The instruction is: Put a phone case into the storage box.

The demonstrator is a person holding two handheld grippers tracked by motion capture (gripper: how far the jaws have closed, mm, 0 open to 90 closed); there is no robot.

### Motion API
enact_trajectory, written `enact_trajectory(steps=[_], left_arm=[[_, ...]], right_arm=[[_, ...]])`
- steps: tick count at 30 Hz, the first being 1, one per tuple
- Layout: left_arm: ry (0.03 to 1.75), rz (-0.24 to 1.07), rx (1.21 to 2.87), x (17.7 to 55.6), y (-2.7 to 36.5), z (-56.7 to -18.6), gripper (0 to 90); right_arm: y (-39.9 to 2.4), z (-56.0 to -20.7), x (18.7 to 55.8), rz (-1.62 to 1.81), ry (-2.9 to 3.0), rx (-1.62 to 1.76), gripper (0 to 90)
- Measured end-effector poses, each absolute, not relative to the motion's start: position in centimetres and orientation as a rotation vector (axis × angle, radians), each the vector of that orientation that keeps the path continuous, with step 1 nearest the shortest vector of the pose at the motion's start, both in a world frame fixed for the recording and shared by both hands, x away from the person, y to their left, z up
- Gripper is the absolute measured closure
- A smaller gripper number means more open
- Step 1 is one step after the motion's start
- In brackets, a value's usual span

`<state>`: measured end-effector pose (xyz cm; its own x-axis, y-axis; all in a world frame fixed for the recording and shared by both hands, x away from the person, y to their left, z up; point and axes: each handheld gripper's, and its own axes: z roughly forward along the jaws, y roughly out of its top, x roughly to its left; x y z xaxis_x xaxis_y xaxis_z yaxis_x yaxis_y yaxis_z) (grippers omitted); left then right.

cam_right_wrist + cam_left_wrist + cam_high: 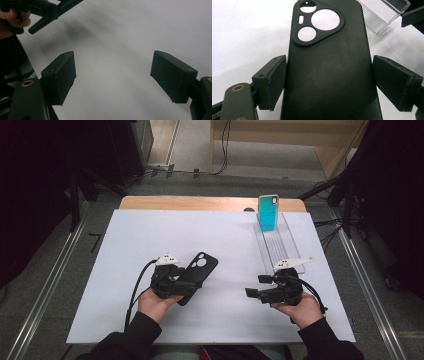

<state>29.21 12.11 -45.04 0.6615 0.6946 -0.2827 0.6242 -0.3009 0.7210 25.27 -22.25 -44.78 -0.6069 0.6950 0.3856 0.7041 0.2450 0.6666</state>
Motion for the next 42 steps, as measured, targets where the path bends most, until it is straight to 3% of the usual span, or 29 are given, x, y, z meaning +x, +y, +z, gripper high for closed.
enact_trajectory(steps=[42], left_arm=[[0.964,0.231,1.814,25.9,8.5,-46.9,15.1]], right_arm=[[-18.0,-42.7,28.1,-1.441,-2.239,-1.576,20.4]])
